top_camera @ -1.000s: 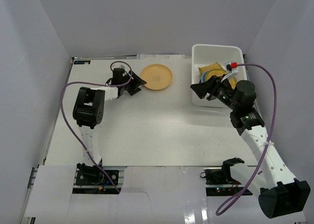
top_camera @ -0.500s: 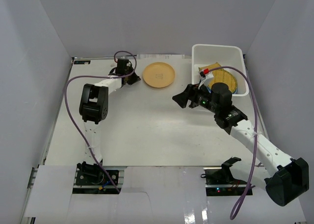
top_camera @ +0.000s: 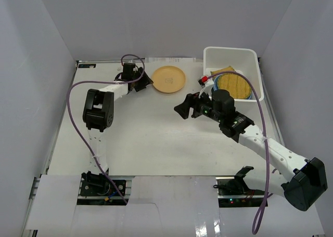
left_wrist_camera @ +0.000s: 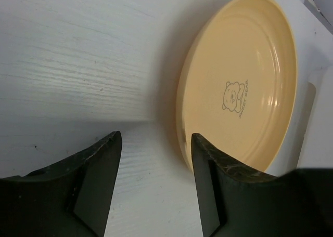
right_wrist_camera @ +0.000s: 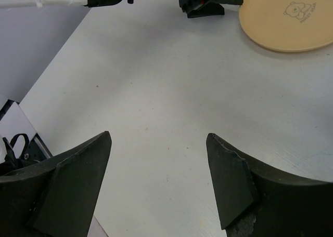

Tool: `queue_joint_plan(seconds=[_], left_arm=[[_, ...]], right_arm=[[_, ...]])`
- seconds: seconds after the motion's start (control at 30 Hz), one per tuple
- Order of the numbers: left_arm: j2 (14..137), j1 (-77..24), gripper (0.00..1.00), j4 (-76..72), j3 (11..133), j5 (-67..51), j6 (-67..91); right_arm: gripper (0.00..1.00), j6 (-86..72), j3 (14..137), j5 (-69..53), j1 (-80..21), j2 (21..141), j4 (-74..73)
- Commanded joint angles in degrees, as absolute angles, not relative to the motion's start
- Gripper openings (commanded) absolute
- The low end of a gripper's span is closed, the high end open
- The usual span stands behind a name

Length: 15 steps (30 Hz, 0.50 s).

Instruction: Place the plates into the plastic bin on the countertop

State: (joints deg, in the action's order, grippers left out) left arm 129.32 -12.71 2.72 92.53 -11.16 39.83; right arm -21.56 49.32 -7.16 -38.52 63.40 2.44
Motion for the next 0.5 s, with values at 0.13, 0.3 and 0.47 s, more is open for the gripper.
queue_joint_plan(seconds=[0.13,0.3,0.47], left_arm=[[133.8,-14.9,0.54,8.0,101.8,-10.3,40.1],[136.9,-15.4,0.41,9.5,105.6,-9.6,40.3],[134.1,-15.4,0.00,9.8,103.2,-8.0,39.3]], right_arm=[[0.80,-20.0,51.1,-4.8,-40.2,64.2,2.9],[0.79,-20.3,50.4,-2.6,-42.3,67.1,4.5],[0.81,-19.2,50.4,-0.4,-43.6,70.6,4.7]])
